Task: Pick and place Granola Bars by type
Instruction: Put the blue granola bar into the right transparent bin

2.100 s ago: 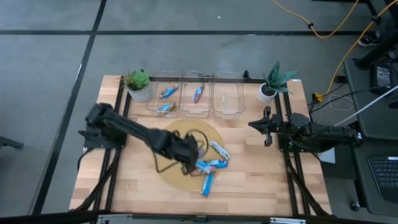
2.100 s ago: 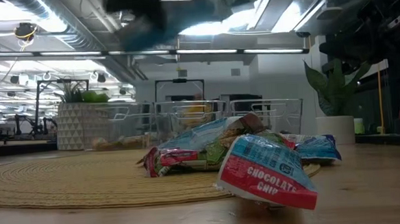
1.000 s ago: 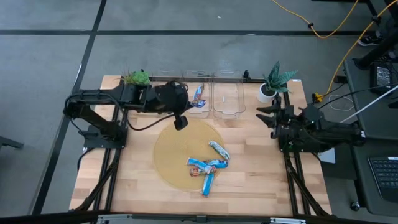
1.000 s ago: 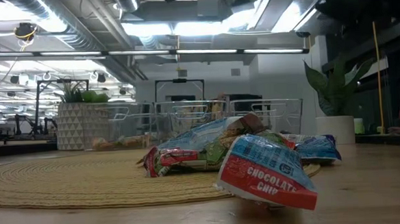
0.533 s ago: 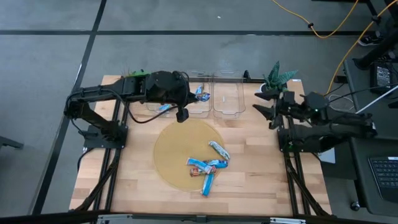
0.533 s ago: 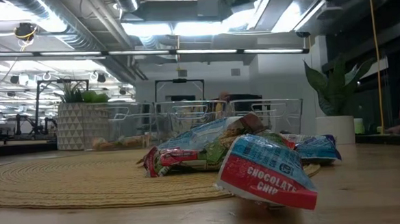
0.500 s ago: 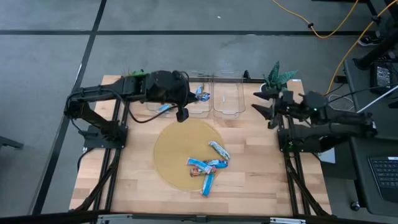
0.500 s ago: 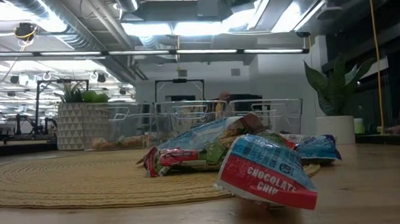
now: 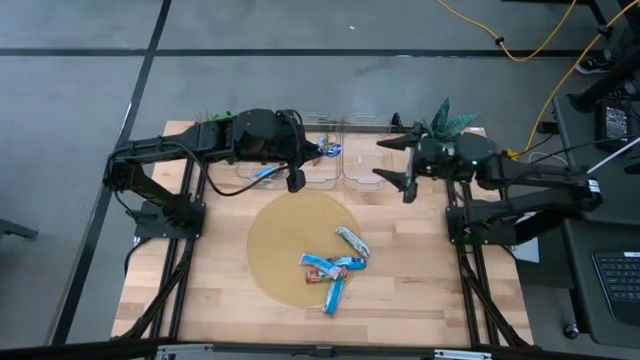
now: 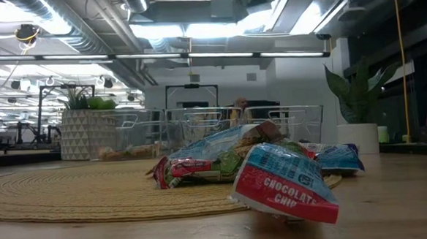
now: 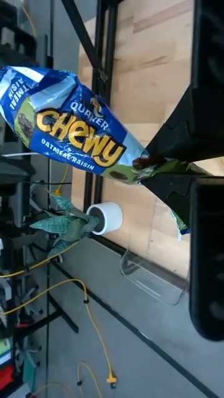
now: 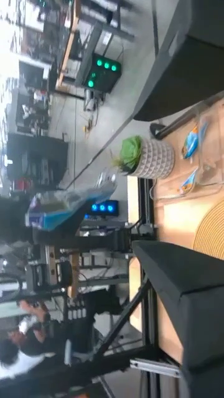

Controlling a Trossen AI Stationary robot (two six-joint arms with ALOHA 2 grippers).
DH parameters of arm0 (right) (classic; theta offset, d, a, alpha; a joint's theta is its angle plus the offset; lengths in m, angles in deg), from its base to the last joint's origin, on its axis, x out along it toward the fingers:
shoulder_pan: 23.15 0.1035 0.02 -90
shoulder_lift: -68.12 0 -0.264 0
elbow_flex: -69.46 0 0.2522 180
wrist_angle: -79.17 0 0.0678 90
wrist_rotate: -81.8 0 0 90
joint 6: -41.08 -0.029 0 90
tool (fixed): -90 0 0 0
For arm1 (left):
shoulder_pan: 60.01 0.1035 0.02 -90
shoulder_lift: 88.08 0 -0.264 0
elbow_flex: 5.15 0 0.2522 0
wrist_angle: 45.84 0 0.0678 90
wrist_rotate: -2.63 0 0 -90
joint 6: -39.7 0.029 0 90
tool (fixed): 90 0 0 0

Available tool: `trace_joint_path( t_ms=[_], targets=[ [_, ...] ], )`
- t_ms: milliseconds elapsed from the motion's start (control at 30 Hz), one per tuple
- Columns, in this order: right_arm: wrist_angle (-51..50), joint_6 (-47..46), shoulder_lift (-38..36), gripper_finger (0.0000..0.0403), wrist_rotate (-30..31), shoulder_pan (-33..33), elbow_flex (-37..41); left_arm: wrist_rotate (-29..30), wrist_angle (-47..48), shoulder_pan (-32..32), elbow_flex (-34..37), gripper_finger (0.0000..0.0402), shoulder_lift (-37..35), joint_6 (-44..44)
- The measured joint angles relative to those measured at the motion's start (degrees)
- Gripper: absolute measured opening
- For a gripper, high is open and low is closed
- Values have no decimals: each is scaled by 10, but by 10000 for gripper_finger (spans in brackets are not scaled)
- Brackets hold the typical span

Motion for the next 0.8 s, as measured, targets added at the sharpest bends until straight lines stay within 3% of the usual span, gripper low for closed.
trace_joint_path(
  t_ms=[300,600,800],
  targets=[
    [1,20,97,332,-25,-13,-84,-15,-4,0,0,9,5,0],
    [1,9,165,332,-143,-37,-151,-18,-3,0,0,8,15,5],
    [0,15,196,332,-156,-37,-175,-18,-5,0,0,8,17,10]
  ],
)
